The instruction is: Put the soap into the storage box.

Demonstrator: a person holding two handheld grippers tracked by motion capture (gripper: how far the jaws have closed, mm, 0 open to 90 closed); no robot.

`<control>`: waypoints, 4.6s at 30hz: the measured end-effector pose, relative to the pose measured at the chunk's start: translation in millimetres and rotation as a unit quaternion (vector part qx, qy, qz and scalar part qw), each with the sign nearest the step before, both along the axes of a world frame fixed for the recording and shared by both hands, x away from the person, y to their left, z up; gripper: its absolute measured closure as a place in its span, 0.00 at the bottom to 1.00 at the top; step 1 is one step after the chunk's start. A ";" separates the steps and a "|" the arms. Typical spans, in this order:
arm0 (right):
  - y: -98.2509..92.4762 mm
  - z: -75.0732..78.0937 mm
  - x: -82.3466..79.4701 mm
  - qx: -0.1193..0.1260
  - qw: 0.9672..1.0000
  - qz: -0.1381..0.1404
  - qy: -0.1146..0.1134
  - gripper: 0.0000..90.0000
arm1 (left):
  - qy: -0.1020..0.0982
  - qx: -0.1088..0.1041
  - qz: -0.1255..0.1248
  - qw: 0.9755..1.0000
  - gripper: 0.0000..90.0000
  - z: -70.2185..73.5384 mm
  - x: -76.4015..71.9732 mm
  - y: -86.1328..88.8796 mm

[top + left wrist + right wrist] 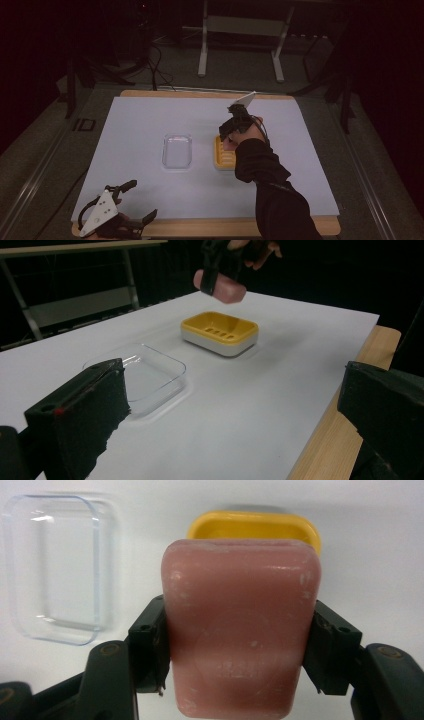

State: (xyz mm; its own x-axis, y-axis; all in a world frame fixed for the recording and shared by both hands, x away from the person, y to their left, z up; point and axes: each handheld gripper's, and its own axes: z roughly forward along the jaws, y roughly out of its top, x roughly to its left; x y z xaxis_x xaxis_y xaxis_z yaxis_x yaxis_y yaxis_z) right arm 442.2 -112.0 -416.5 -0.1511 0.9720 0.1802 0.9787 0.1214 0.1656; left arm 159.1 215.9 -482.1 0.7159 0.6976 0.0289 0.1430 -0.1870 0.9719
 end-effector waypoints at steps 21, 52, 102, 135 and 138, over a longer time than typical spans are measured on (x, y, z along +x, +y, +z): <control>10.4 -45.5 -0.8 -0.025 0.999 -0.024 -0.002 0.41 | -0.001 0.002 -0.005 1.000 0.00 0.4 -1.0 -0.1; 14.1 -38.7 2.9 -0.032 0.999 0.007 0.002 0.38 | -0.001 0.002 -0.007 1.000 0.00 -0.1 -0.7 -1.2; -71.6 -30.7 -66.9 0.027 0.970 0.213 -0.115 0.15 | 0.008 0.007 -0.005 1.000 0.00 -2.3 1.7 -2.1; -135.0 -65.5 -126.1 0.061 0.948 0.245 -0.194 0.15 | 0.010 0.013 -0.004 1.000 0.00 -2.9 1.8 -3.7; -136.1 -71.5 -131.1 0.041 0.946 0.252 -0.197 0.14 | 0.010 0.012 -0.005 1.000 0.00 -2.8 1.7 -3.6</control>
State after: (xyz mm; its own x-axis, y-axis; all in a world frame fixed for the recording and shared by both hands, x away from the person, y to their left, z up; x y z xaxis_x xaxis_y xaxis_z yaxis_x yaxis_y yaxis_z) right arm 311.1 -248.2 -488.0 -0.6636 0.7432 0.0852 0.6594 0.5273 0.5358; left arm 160.8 212.3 -484.9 0.7232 0.6900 0.0307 0.1608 -0.2115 0.9641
